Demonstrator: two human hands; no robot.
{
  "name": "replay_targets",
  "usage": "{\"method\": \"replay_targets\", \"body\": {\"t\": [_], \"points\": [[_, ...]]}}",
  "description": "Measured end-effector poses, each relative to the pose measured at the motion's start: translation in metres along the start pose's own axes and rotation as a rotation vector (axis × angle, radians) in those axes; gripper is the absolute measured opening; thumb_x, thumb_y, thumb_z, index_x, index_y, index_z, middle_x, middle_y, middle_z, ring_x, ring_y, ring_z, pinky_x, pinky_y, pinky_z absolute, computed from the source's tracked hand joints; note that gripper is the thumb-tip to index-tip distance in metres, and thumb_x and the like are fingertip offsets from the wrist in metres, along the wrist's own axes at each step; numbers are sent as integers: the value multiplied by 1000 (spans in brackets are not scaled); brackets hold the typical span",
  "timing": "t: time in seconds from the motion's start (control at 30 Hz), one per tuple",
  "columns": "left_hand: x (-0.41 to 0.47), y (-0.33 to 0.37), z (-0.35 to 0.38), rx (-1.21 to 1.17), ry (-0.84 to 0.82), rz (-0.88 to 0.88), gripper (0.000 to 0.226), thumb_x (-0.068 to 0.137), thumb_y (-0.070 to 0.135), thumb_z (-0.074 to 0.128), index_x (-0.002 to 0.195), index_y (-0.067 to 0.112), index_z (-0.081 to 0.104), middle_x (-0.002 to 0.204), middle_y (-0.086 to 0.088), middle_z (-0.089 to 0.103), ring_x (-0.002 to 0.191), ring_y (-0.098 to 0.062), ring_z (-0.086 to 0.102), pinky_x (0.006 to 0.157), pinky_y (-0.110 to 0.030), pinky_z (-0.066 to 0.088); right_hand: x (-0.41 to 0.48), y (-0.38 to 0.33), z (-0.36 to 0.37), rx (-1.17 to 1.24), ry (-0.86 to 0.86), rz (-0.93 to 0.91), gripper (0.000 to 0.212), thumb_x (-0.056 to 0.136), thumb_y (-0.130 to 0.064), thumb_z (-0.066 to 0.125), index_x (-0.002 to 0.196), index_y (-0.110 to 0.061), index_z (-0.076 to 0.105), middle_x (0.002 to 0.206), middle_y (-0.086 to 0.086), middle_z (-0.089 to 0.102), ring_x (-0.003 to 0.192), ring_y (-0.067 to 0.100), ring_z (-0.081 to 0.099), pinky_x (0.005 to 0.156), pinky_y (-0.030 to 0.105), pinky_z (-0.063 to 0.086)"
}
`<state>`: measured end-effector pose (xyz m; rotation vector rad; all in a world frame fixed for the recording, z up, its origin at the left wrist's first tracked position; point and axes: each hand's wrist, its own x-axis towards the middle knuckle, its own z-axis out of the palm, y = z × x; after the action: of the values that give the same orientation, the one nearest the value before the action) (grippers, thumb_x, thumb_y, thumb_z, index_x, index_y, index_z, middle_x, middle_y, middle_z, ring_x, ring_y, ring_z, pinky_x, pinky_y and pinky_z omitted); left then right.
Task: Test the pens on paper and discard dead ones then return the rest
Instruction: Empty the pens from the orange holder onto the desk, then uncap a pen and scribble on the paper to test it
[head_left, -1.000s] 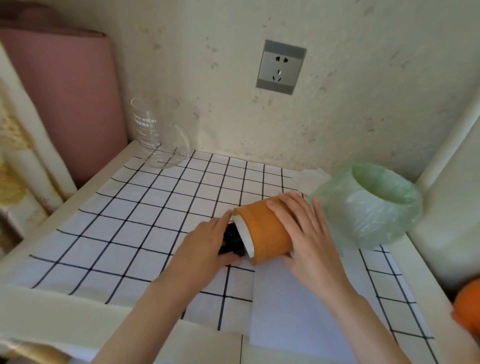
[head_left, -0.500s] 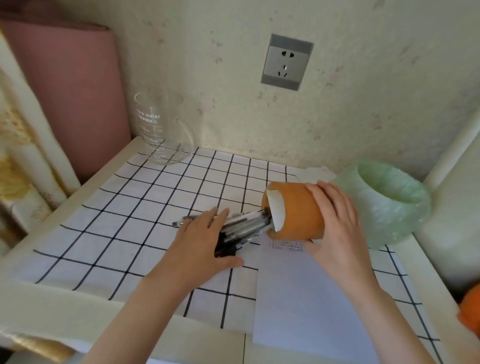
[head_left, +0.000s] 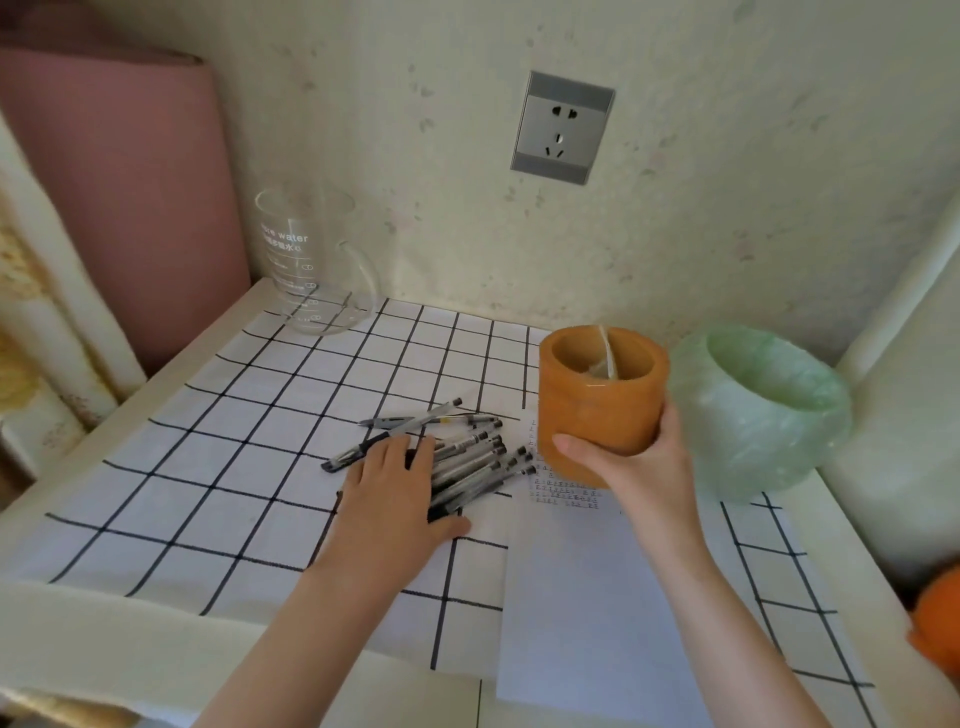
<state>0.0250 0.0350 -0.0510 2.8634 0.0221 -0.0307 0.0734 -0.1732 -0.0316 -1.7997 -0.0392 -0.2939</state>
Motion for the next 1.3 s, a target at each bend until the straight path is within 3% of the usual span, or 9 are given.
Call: {"method": "replay_targets", "body": {"t": [0.13,0.27,0.37,0.47,0.77,0.9,1.03,1.13,1.3], "points": [[5,1,-5,-90,110,14,83,79,62,52,145,24,20,147,1,21,138,-17,11,113,-32,16,11,11,15,76,53,71,94,56,-22,90,135,-22,39,125,-3,56,103,6,59,69,16,52],[14,-5,-2,-51,50,11,98,74,72,46,147,30,-2,157,-2,-8,143,-22,-17,115,-42,-7,25,18,23,76,122,52,97,56,-22,91,136,-20,36,127,-3,53,107,8,58,76,17,50],[18,-12,1,-61,-34,-5,122,47,93,29,145,34,-12,156,-3,-16,142,-21,-22,114,-47,-10,35,22,26,70,145,44,100,55,-24,92,137,-20,34,129,-3,52,109,10,57,81,21,50],[22,-17,4,-62,-95,-6,142,20,99,7,144,35,-17,155,-3,-18,142,-20,-21,113,-49,-10,39,25,29,45,151,33,100,56,-23,91,138,-19,32,128,-4,50,106,3,54,72,9,47],[23,-17,4,-42,15,-1,123,40,90,22,146,31,2,135,3,14,135,-17,16,115,-43,-7,34,21,25,-44,38,83,93,65,-20,86,137,-20,27,134,1,44,113,10,51,74,4,42],[21,-13,8,-15,65,-4,116,43,87,16,145,33,4,139,3,16,130,-19,20,112,-35,15,-2,-4,14,-94,74,193,82,84,-28,69,147,-25,17,151,0,25,132,12,32,99,23,29],[17,-2,13,75,128,-61,107,52,80,8,146,31,12,141,2,27,125,-24,28,106,-36,24,-40,-17,14,-169,-170,129,44,90,-31,59,128,-38,39,127,-27,36,113,-10,38,97,16,28],[13,6,16,125,225,-112,87,71,69,21,144,23,27,129,-4,42,111,-26,41,94,-36,35,-47,-14,14,-264,-292,126,32,91,-30,59,122,-31,53,133,-20,40,123,-5,37,98,12,25],[14,15,16,207,188,-300,80,83,67,32,145,19,16,126,-9,38,110,-25,39,93,-33,34,-52,-6,2,-485,-376,116,34,93,-36,53,127,-31,50,149,-14,28,139,3,21,106,17,18]]}}
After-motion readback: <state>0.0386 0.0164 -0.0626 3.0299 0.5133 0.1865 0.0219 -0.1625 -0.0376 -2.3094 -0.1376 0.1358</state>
